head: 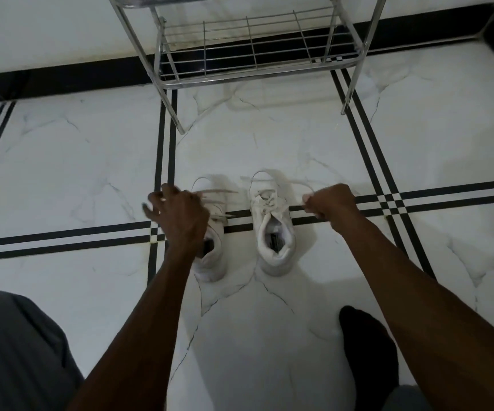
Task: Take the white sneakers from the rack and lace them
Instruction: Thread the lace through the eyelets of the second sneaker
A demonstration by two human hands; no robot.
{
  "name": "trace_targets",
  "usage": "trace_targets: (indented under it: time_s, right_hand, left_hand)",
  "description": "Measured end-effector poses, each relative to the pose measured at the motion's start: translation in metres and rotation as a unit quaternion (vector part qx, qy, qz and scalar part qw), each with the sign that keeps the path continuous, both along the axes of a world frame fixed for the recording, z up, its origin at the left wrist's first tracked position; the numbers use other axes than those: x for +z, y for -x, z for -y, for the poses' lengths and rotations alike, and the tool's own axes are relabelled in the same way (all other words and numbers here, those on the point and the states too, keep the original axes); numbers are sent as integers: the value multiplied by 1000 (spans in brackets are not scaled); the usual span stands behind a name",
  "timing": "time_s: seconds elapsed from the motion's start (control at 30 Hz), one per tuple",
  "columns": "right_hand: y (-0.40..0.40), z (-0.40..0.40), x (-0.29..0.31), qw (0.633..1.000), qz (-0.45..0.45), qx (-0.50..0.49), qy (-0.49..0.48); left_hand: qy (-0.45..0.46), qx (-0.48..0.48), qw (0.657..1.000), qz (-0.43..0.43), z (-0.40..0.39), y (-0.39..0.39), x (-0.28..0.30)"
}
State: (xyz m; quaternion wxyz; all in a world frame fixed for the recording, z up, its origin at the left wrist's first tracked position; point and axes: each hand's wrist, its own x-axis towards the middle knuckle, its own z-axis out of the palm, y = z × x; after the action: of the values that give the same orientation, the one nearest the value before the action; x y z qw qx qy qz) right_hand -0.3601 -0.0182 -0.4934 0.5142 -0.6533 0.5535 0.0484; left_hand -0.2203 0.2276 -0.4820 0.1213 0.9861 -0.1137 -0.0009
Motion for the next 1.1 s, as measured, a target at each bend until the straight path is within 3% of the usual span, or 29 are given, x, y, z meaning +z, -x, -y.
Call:
trace_targets:
  time_s: [0.07,0.17,0.27,0.33,0.43,0.5,0.63,0.83,0.9,1.1]
  right_hand:
    - [12,0,-12,999,-32,8,26]
    - [18,-7,-16,999,34,11,-3]
    - [16,-9,-12,986,83,67,126]
    - [14,-10,-10,960,129,161,191]
    - [12,-16,-8,923,165,293,185]
    - [13,-22,-10,920,162,307,181]
    - [16,-23,-10,920,145,306,199]
    - [19,-29,-10,865,80,370,329]
    - [23,-32,-18,847,82,368,375]
    - [19,-37,-24,848,66,367,378]
  left_hand:
    - [-20,42,999,-10,-10,2,-6]
    - [10,26,999,15,-7,11,-11]
    - [69,-78,993,57,11,23,-8]
    - [88,-178,980,-12,29,35,-9]
    - [64,-252,960,-109,49,52,-17]
    - [54,-234,965,-105,53,58,-21]
    - [-5,-242,970,-19,53,56,-20]
    - [-43,-275,959,42,43,48,-30]
    - [-51,-263,963,20,40,49,-35]
    - [-35,-264,963,-44,37,55,-30]
